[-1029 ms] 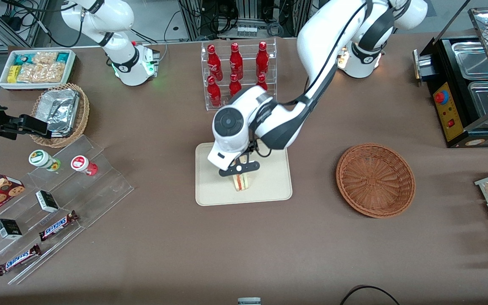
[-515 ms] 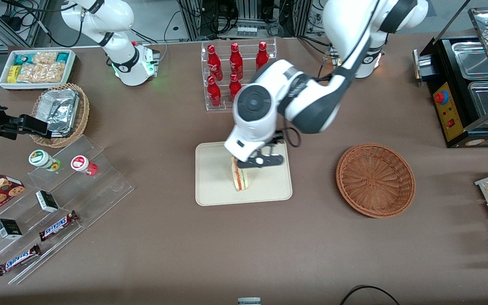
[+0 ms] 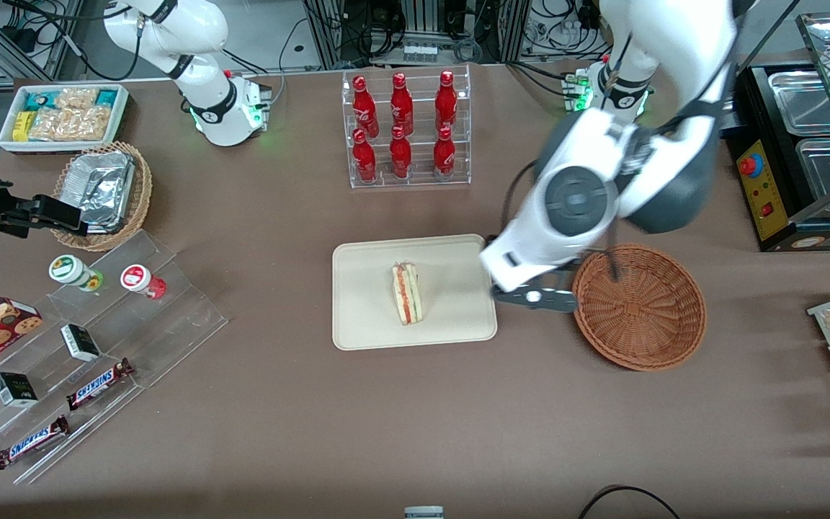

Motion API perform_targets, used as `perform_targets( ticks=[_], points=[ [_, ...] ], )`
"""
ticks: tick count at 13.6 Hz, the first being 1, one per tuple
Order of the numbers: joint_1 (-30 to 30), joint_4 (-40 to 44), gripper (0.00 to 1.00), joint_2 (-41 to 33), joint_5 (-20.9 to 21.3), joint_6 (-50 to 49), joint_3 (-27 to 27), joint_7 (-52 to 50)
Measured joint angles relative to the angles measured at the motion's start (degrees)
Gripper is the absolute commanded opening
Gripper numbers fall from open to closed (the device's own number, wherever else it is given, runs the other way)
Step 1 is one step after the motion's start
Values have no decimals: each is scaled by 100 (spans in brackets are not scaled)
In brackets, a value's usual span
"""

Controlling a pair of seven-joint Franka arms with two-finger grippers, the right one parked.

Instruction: Place sandwich from basket to tray

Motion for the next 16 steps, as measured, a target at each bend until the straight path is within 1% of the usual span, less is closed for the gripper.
perform_targets(
  ticks=[2, 5, 9, 13, 16],
  points=[
    [386, -620, 100, -544, 0, 73, 7, 464],
    [904, -1064, 100, -1037, 0, -10, 16, 1022],
    [1472, -1141, 100, -1424, 0, -493, 18, 1446],
    [2162, -1189, 100, -1820, -2, -962, 18, 1821],
    [2325, -1192, 100, -2060, 10, -1160, 31, 1837]
  ],
)
